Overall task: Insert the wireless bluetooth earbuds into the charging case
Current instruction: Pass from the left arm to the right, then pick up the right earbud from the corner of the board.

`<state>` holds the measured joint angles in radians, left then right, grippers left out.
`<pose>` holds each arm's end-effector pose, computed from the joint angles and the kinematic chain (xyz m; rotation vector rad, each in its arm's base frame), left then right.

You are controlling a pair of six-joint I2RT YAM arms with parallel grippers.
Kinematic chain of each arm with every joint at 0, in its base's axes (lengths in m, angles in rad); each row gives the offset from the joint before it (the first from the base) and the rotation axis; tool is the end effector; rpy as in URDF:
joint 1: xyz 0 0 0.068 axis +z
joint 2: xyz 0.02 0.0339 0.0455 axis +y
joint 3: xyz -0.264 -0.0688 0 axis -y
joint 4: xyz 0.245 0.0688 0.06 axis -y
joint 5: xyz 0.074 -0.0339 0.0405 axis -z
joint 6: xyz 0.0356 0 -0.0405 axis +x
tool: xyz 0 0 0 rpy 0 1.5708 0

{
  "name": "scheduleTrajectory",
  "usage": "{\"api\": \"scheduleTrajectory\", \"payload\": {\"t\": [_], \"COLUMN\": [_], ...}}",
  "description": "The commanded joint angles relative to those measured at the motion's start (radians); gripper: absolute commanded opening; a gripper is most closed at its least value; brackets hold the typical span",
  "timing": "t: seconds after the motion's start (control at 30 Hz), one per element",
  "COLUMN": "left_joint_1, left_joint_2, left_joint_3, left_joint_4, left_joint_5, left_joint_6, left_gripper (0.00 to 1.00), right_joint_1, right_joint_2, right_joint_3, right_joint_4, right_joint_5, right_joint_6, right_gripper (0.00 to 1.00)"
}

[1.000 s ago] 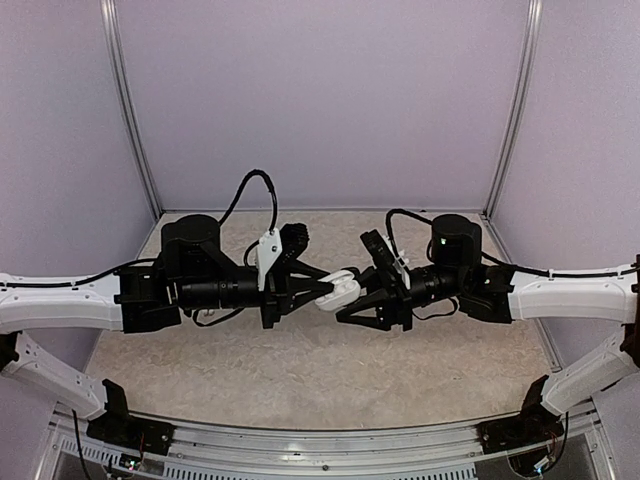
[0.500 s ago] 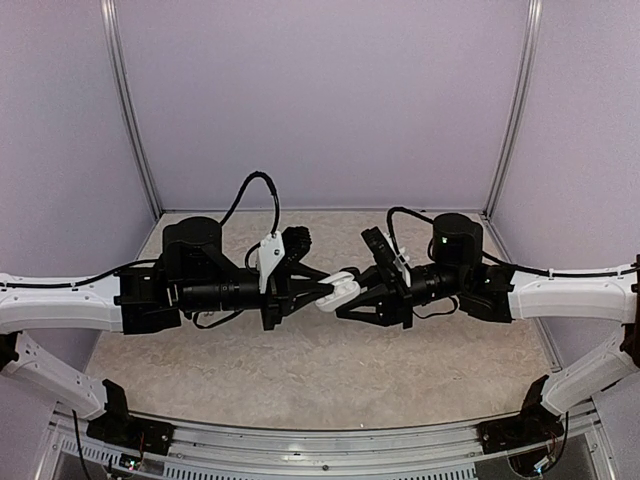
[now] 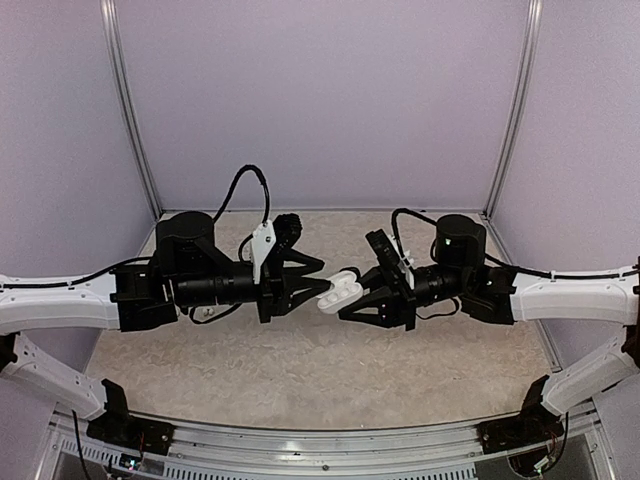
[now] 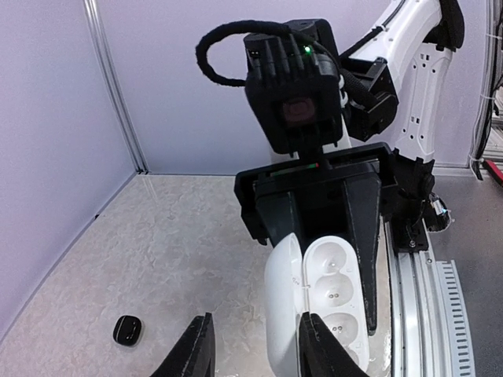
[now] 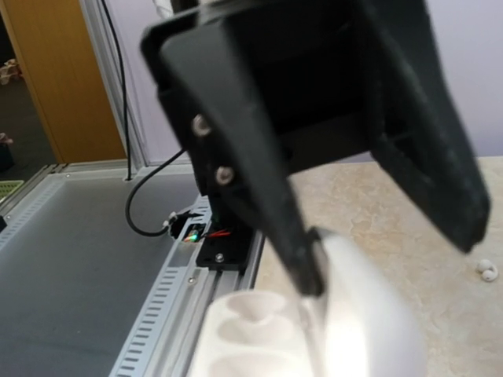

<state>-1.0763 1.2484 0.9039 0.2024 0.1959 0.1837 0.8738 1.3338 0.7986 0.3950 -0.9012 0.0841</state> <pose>0.1339 -0.2630 0.3222 1.1680 1.3452 -0.8217 0.1676 0.2437 0.2833 -1.3455 1.3259 1.4450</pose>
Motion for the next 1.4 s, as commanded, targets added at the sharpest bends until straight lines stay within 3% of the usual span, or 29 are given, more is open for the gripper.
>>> {"api": "scheduleTrajectory", "payload": {"t": [0.0,0.13,0.2,0.37,0.5,0.67,0.93,1.1,1.23,1.37], "left_joint_1": [0.034,0.045,0.052,0.139,0.236,0.392,0.615,0.728,0.754,0.766], "left_joint_2": [-0.034,-0.049,-0.062,-0.155,-0.233,-0.283,-0.313,-0.231,-0.117,0.014], "left_joint_3": [-0.015,-0.025,-0.039,-0.132,-0.189,-0.218,-0.351,-0.382,-0.351,-0.304], "left_joint_4": [0.044,0.054,0.065,0.064,-0.094,-0.359,-0.449,-0.383,-0.342,-0.348], "left_joint_5": [0.002,0.015,-0.017,-0.254,-0.391,-0.482,-0.458,-0.324,-0.271,-0.253], "left_joint_6": [-0.061,-0.087,-0.116,-0.34,-0.519,-0.726,-0.914,-0.884,-0.801,-0.738], "left_gripper": [0.39,0.41,0.48,0.71,0.75,0.72,0.63,0.53,0.44,0.43], "right_joint_1": [-0.006,-0.006,-0.006,-0.006,-0.006,-0.008,-0.008,-0.009,-0.009,-0.01], "right_joint_2": [-0.035,-0.037,-0.038,-0.046,-0.049,-0.044,-0.042,-0.035,-0.031,-0.034], "right_joint_3": [-0.024,-0.031,-0.034,-0.044,-0.056,-0.05,-0.049,-0.049,-0.05,-0.051], "right_joint_4": [0.047,0.046,0.045,0.041,0.048,0.048,0.034,0.039,0.051,0.044], "right_joint_5": [-0.024,-0.014,-0.003,0.037,0.054,0.057,0.067,0.066,0.06,0.062], "right_joint_6": [-0.031,-0.037,-0.038,-0.041,-0.04,-0.038,-0.037,-0.034,-0.025,-0.027], "right_gripper": [0.05,0.03,0.02,0.02,0.02,0.01,0.02,0.02,0.02,0.02]}}
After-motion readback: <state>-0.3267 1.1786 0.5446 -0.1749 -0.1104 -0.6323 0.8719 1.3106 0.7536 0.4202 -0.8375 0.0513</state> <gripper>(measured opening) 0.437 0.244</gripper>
